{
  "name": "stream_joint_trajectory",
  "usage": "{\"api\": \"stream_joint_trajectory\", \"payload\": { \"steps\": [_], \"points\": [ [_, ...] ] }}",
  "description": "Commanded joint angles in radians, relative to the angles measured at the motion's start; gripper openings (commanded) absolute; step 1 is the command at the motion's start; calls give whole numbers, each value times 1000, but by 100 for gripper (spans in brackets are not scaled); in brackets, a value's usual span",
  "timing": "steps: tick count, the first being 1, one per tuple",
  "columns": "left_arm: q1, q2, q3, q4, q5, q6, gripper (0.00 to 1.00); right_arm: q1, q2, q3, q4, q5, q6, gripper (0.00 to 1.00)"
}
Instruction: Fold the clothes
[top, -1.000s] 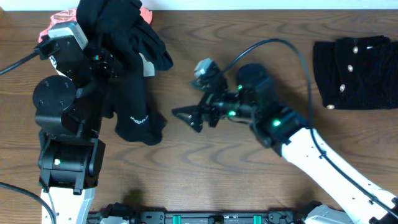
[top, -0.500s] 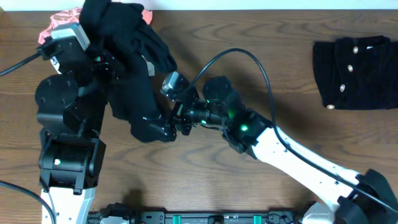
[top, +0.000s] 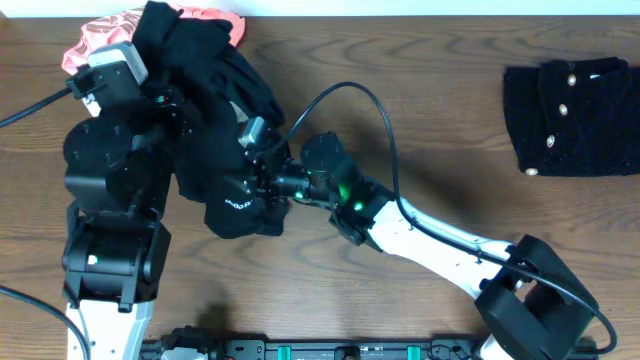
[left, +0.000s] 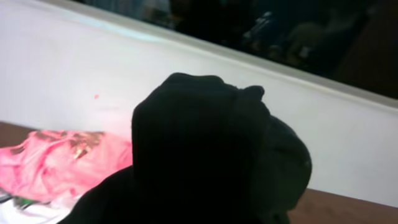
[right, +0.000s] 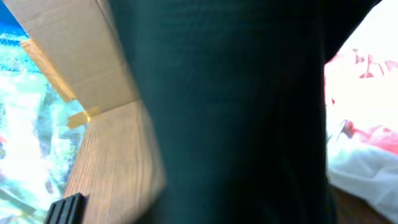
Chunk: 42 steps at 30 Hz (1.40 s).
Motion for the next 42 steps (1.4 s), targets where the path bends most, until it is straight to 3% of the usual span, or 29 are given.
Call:
{"api": "stream_joint_trajectory", "payload": {
  "steps": [1, 7, 8, 9, 10, 19, 29, 42],
  "points": [
    [4, 21, 45, 2, -146, -4, 6, 3, 0, 10, -1, 31, 29, 3],
    [77, 143, 45, 64, -382, 10, 8, -28, 0, 10, -92, 40, -14, 1],
    [95, 172, 45, 86, -391, 10, 39, -36, -2, 10, -113, 43, -22, 1],
    [113, 199, 45, 102, -391, 10, 84, -46, -4, 10, -137, 50, -31, 1],
    [127, 220, 45, 108, -390, 10, 98, -53, -8, 10, -154, 56, -38, 1],
    [152, 261, 45, 50, -349, -3, 98, -173, -155, 10, -364, 65, -140, 1],
    [152, 218, 45, -8, -6, -2, 98, -241, -317, 10, -485, 66, -202, 1],
    [152, 218, 45, -275, 220, 6, 98, -255, -348, 160, -673, 66, -285, 1]
  ]
}}
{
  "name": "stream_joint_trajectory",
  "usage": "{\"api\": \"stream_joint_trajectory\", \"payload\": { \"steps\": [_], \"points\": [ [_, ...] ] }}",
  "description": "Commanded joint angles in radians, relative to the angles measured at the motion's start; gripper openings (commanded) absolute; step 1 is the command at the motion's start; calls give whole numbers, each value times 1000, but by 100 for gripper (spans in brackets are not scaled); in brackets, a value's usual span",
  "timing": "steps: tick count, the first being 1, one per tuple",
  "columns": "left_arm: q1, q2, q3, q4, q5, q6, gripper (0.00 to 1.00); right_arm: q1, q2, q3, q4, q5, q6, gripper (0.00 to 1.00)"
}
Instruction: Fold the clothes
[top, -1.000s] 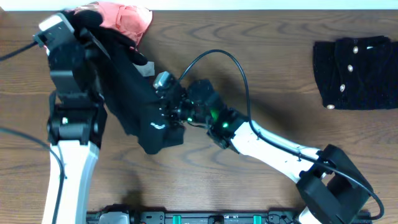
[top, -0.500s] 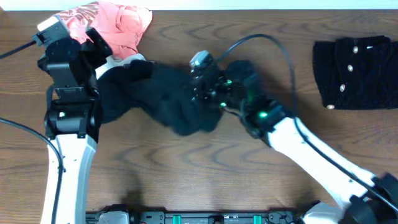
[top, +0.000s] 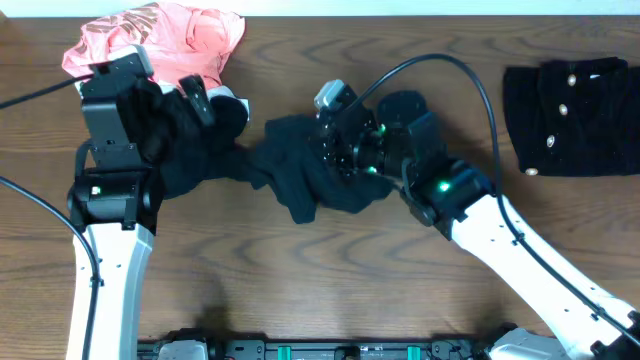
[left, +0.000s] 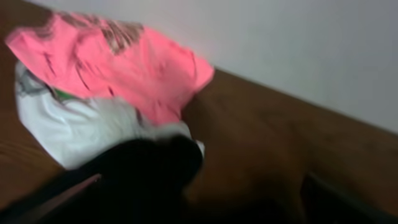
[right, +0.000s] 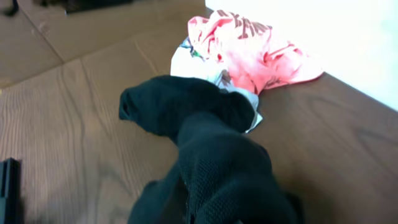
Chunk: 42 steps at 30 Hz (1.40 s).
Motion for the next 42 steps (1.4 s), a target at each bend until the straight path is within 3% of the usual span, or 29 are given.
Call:
{"api": "stream_joint_trajectory", "payload": {
  "steps": [1, 10, 23, 42],
  "points": [
    [0, -9, 27, -55, 105, 6, 98, -18, -29, 92, -21, -4, -46, 1],
    [-66, -3, 27, -218, 258, 71, 98, -49, -31, 163, -112, -9, -56, 1],
    [-246, 115, 26, -222, 278, 127, 98, -50, -125, 163, -144, -35, -57, 1],
    [-254, 144, 26, -182, 483, 128, 98, -144, -157, 163, -225, -23, -64, 1]
  ]
}}
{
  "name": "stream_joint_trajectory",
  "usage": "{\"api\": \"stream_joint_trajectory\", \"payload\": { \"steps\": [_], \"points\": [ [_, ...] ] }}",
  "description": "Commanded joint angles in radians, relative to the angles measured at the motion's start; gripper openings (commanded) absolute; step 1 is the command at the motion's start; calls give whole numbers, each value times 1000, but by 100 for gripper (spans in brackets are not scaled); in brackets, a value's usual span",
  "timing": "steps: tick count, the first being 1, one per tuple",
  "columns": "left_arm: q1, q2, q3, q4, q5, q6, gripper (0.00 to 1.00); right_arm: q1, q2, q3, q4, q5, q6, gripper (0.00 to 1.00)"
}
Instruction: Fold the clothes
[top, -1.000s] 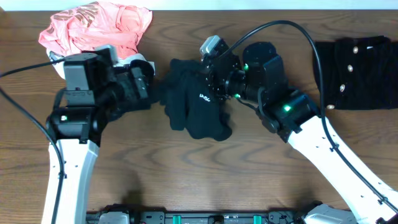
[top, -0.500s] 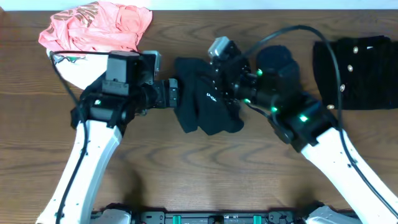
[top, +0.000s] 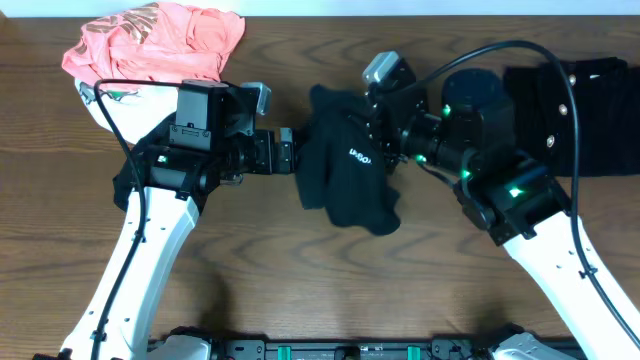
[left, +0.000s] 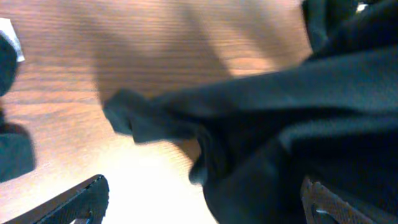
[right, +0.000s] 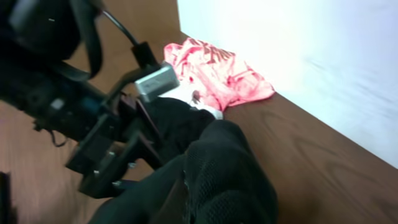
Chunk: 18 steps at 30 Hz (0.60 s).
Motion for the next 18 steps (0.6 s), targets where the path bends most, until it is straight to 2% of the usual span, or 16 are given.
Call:
{"api": "stream_joint_trajectory", "payload": {
  "steps": [1, 5, 12, 18],
  "points": [
    [-4, -4, 24, 16, 109, 18, 98, -19, -14, 33, 6, -5, -13, 1],
    [-7, -4, 24, 23, 174, 31, 98, -20, -14, 33, 6, 14, -13, 1],
    [-7, -4, 24, 11, 272, 169, 98, -39, -13, 33, 3, 14, -13, 1],
    [-8, -2, 24, 4, 293, 205, 98, -44, -13, 33, 1, 2, -13, 1]
  ]
}}
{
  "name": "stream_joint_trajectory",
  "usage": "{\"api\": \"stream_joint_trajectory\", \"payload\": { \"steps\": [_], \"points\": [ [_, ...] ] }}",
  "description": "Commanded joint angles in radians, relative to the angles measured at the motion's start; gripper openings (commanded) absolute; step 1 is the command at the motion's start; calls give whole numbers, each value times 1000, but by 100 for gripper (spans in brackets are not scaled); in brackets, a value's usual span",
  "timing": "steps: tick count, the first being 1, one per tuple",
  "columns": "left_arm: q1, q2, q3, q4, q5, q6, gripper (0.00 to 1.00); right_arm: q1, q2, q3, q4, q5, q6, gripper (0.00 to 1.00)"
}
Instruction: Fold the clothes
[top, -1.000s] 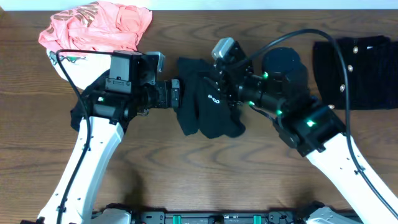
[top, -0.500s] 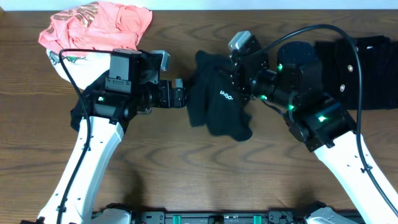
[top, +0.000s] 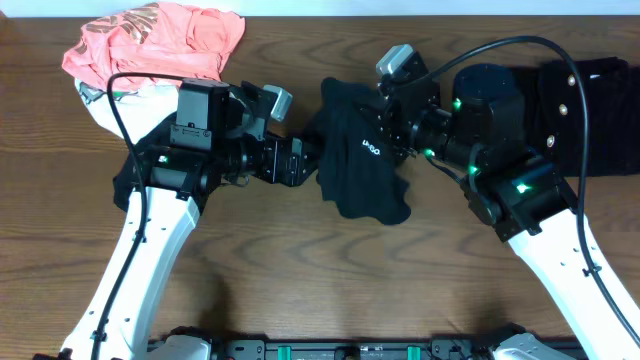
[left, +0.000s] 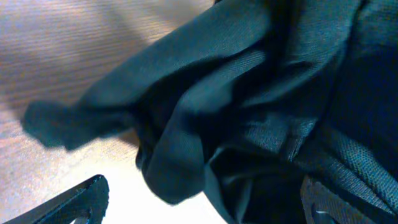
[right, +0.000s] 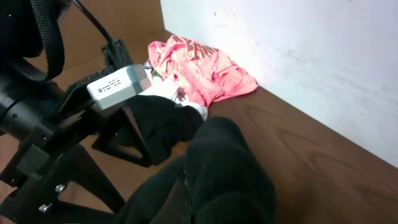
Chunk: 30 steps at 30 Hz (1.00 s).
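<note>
A black garment (top: 362, 165) with small white print hangs bunched over the table's middle. My right gripper (top: 393, 118) is shut on its top; in the right wrist view the cloth (right: 230, 168) covers the fingers. My left gripper (top: 306, 160) is open at the garment's left edge. Its two fingers (left: 84, 198) stand wide apart at the bottom corners of the left wrist view, with a dark fold (left: 186, 155) between them.
A pink garment (top: 150, 35) and a white one (top: 95, 100) lie heaped at the back left, with a dark scrap (top: 124, 185) by the left arm. A folded black cardigan with pale buttons (top: 595, 95) lies at the right. Cables arc over both arms.
My left gripper, still open, has moved right and now reaches the garment's left edge. The right gripper and the hanging garment have shifted slightly to the right.
First the black garment was lifted in a bundle at the left, near the pink heap, with both grippers in it. Then it stretched between the left arm and my right gripper at mid-table. Later the left gripper was open and free; the right one holds the garment alone.
</note>
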Motion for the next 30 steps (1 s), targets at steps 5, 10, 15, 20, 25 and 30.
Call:
{"api": "stream_joint_trajectory", "payload": {
  "steps": [5, 10, 15, 20, 25, 30],
  "points": [
    [-4, -2, 24, -3, 82, 110, 98, -12, -13, 33, 9, -6, -13, 1],
    [-4, -2, 24, -2, 168, 167, 100, -29, -8, 33, 8, -7, -13, 1],
    [-4, -2, 24, -3, 222, 184, 96, -33, -2, 32, 8, -7, -13, 1],
    [-4, -2, 24, -4, 224, 190, 96, -33, 5, 32, 8, -7, -13, 1],
    [-4, -2, 23, -5, 225, 202, 96, -33, 7, 32, 8, -8, -13, 1],
    [-25, -2, 23, -3, 225, 207, 96, -33, 7, 32, 8, -19, -13, 1]
  ]
}}
